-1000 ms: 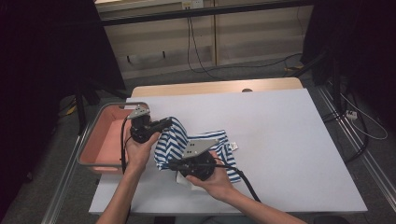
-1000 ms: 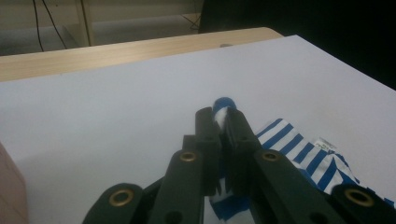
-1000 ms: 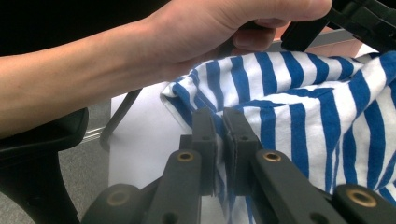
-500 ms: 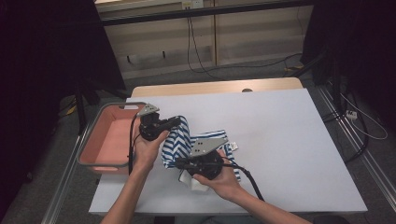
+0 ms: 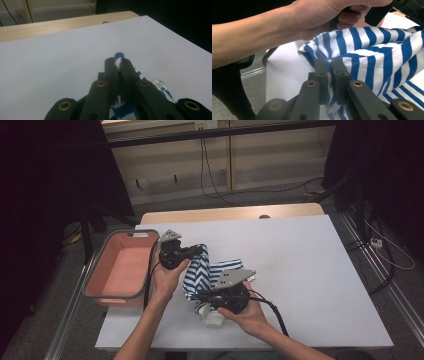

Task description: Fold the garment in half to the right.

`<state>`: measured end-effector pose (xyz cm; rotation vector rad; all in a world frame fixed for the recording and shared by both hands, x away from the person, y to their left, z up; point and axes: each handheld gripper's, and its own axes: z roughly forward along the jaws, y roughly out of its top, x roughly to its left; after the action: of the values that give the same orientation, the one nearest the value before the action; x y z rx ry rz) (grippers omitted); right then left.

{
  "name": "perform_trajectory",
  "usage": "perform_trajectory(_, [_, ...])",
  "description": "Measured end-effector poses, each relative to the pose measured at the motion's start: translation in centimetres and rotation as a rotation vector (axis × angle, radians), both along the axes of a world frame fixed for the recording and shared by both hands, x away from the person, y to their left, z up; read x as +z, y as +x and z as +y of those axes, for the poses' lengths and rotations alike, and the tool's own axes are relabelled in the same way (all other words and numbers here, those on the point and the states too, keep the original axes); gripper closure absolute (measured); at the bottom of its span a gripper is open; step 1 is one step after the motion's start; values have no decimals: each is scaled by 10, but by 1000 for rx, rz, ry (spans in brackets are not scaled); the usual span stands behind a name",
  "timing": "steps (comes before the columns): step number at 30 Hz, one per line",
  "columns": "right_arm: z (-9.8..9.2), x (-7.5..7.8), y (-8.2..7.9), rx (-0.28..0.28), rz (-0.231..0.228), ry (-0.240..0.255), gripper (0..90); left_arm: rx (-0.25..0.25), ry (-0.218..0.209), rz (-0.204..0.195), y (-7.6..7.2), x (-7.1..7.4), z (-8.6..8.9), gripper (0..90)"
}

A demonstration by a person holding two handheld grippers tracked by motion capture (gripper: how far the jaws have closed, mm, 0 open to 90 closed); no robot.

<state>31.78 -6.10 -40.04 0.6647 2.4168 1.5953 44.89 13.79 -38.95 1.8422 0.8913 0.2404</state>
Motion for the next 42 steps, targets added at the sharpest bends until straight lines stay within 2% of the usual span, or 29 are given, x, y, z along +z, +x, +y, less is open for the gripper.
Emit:
perform_trajectory(20, [-27, -8, -5, -45, 24, -1, 845, -30, 23, 19, 4, -6, -27, 860])
perform_trajectory(29, [-34, -10, -5, -59, 25, -23, 844, -34, 25, 41, 8, -13, -36, 860])
perform_trajectory(35, [-40, -17, -6, -69, 38, -39, 841, -44, 42, 53, 8, -19, -44, 860])
perform_trajectory(42, [-42, -17, -8, -74, 43, -43, 839, -57, 52, 64, 9, -23, -53, 860])
